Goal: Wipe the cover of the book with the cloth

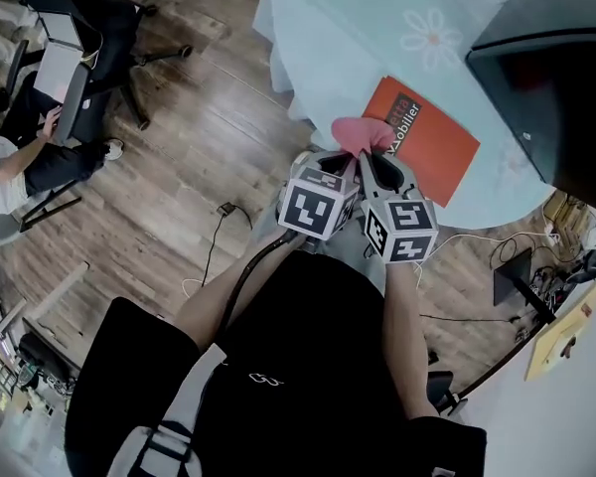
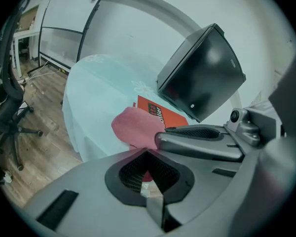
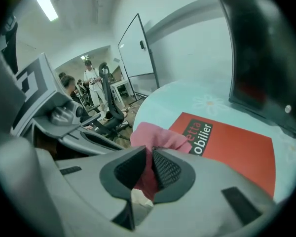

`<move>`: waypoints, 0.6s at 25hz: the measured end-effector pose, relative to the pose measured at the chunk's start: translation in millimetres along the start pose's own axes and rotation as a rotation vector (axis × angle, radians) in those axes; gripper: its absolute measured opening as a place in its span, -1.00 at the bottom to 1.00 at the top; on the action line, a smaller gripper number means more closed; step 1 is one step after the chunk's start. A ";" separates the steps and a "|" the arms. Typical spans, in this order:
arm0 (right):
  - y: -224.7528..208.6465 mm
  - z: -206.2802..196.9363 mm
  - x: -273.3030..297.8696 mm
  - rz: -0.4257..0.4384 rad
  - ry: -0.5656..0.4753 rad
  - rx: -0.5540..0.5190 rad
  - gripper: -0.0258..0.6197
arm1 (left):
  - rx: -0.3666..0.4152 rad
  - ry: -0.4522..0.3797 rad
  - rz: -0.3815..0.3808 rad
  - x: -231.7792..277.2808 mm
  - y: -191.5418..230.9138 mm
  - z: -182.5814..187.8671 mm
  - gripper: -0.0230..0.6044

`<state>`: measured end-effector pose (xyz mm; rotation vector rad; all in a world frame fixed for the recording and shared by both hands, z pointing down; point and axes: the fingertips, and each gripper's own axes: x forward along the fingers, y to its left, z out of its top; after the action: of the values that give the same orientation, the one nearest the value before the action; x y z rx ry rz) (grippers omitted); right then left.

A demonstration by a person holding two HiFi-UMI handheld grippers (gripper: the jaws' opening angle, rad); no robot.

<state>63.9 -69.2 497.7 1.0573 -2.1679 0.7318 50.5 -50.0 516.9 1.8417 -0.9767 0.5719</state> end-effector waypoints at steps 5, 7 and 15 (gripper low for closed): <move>-14.1 -8.2 -6.6 -0.024 0.000 0.033 -0.79 | 0.039 0.049 -0.021 12.2 -11.6 -3.0 -0.88; -19.9 -12.5 -12.1 -0.029 -0.004 0.048 -0.79 | 0.052 0.069 -0.027 16.8 -18.9 -6.1 -0.88; -52.8 -25.8 -36.1 -0.061 -0.025 0.116 -0.79 | 0.126 0.130 -0.059 38.8 -54.8 -9.7 -0.89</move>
<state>132.4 -61.6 499.8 1.1923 -2.1259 0.8280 117.9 -42.9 520.9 1.9115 -0.8130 0.7214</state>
